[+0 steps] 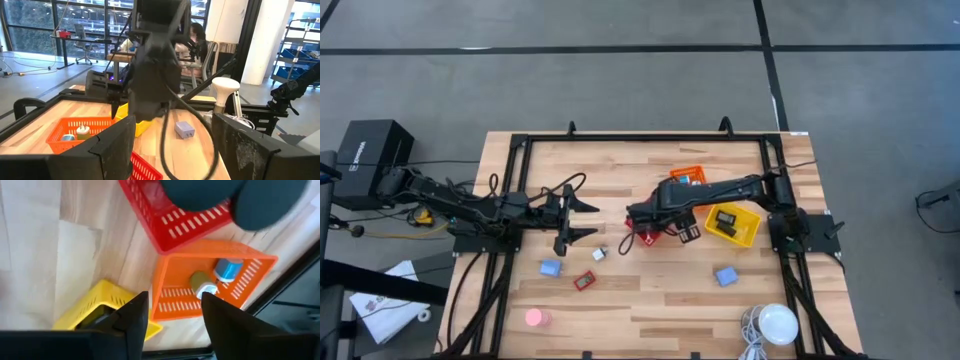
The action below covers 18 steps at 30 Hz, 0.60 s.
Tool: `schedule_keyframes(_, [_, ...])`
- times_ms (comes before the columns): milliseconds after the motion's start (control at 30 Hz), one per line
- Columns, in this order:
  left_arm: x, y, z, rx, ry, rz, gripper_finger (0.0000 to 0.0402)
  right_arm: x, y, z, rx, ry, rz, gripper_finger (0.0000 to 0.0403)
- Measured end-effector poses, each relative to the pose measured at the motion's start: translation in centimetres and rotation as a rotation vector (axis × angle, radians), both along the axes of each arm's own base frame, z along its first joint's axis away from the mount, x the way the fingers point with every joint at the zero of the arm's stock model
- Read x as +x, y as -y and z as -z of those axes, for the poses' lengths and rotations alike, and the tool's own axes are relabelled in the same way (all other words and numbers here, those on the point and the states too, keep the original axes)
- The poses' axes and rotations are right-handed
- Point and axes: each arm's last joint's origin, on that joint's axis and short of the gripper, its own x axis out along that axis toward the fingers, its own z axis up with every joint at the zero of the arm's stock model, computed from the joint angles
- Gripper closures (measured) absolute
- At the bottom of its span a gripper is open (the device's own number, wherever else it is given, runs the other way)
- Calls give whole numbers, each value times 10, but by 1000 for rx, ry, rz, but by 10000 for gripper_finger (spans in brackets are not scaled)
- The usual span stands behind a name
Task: Pick & Place Office items
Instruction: Put the right blue charger adapter into the orange bin
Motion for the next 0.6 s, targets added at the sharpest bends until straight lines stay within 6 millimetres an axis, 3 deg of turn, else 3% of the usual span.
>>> schedule_keyframes(233, [0,0,0,-18,2,1,143,-23,6,-54,189,245,103,242])
schedule_keyframes(367, [0,0,0,-24,4,3,143,-51,4,-76,293,451,86,242])
schedule_keyframes(600, [-1,4,-2,-30,17,24,143,-118,-1,-58,359,707,162,236])
